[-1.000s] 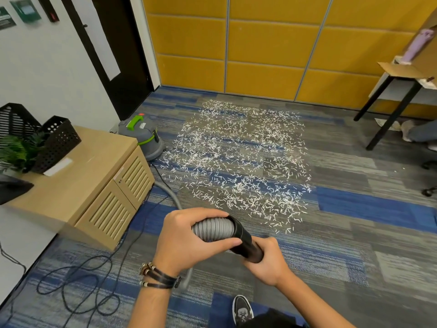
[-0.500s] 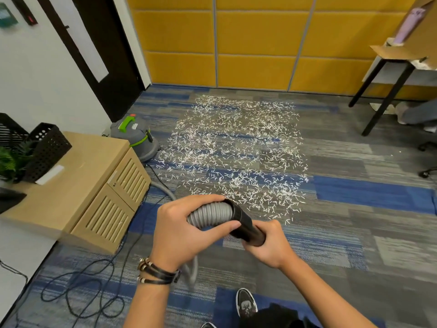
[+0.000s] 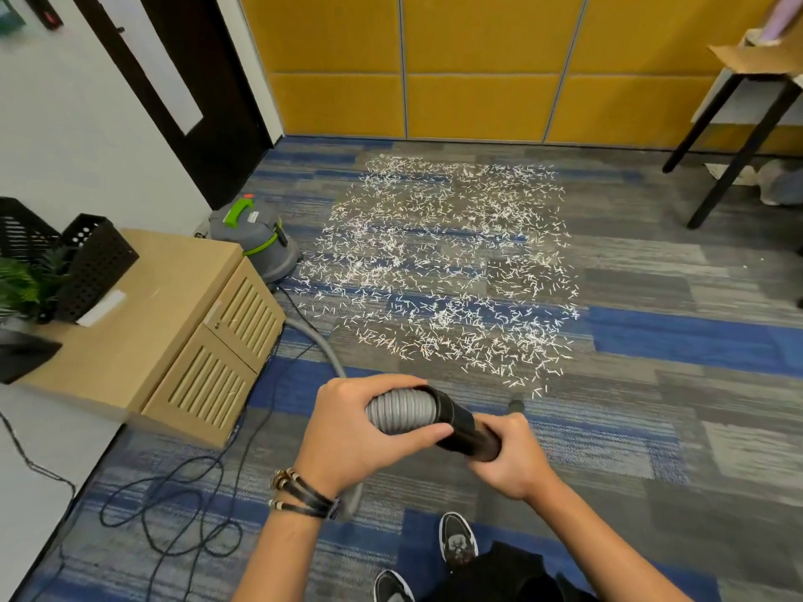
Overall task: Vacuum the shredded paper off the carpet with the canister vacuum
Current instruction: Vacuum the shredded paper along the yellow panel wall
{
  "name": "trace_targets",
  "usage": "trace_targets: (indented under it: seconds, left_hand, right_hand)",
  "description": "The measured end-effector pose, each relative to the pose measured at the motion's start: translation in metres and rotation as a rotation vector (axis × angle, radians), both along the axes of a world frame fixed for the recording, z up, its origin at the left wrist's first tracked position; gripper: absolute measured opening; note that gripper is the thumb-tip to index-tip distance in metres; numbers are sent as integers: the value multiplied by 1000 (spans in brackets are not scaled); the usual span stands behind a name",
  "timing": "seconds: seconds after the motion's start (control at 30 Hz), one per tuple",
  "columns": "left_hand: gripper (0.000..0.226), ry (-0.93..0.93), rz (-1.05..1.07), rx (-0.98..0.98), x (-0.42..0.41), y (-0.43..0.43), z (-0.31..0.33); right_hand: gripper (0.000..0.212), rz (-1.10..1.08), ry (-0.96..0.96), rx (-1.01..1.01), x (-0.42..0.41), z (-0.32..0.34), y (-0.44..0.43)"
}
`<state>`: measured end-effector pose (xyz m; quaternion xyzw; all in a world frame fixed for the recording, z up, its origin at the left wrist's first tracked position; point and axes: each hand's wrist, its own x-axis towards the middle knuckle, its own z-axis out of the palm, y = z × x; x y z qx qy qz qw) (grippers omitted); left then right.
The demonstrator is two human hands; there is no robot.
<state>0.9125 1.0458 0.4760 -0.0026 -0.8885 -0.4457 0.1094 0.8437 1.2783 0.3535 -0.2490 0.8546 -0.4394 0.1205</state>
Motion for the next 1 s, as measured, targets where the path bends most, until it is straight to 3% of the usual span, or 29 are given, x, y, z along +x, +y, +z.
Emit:
trace_targets:
  seconds: [0.1,0.43,0.6,0.7,0.8,1.0]
  left_hand:
    - [52,50,66,-47,-4,-6,6]
    - [51,-18,-27,60,-14,12,3]
    - [49,-7,43,65,-20,29,-7]
    - [49,42,86,27,-26,26,0]
    - [50,63,94,-8,-28,25,6]
    - [50,18,37,38,-37,41,4]
  right_hand:
    - [17,22,28,-19,-15,10,-16]
    - [5,81,4,-31,-20,-7,13]
    - [13,54,-8,5,-30,-5,31]
    - [7,93,27,-1,-44,7,21]
    - [22,126,27,-41,-56,11,12]
    - [8,158,-10,-61,-57,1,33]
